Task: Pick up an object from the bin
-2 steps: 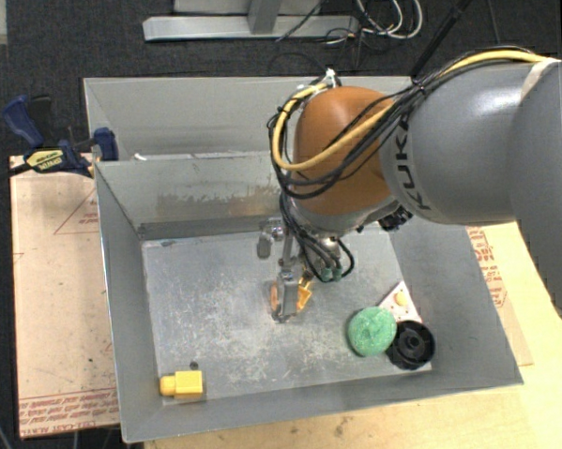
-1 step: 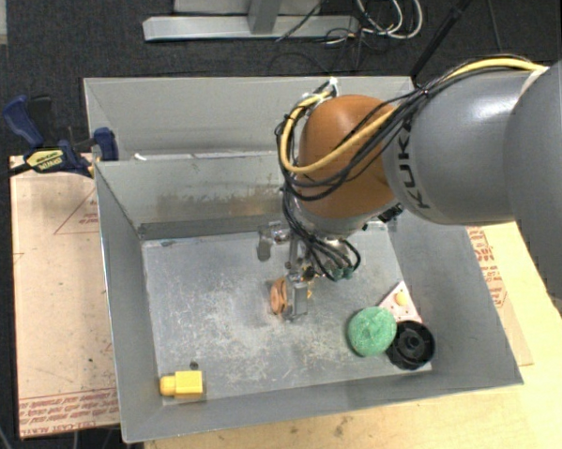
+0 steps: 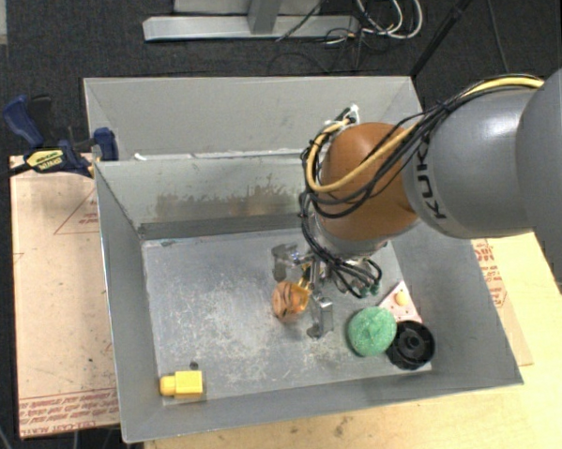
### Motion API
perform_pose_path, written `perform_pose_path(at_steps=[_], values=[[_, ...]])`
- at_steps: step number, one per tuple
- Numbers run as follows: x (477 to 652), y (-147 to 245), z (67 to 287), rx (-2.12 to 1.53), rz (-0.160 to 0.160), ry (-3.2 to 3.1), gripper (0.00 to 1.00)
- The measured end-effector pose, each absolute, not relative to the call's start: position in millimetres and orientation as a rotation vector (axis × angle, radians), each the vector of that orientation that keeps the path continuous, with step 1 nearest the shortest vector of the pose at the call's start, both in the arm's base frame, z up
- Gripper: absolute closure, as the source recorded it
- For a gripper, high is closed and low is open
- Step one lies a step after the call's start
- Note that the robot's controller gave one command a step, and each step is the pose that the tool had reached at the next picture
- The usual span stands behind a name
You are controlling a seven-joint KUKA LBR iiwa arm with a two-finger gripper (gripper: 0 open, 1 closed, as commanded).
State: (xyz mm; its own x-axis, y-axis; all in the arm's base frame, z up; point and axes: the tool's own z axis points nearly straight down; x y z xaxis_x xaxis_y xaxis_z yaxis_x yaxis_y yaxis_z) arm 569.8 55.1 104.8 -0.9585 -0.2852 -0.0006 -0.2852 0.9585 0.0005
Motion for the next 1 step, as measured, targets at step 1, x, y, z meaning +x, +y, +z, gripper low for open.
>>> perform_pose_path(at_steps=[1], values=[[609.3, 17.4, 108.7, -0.371, 0.002, 3.116, 1.00]])
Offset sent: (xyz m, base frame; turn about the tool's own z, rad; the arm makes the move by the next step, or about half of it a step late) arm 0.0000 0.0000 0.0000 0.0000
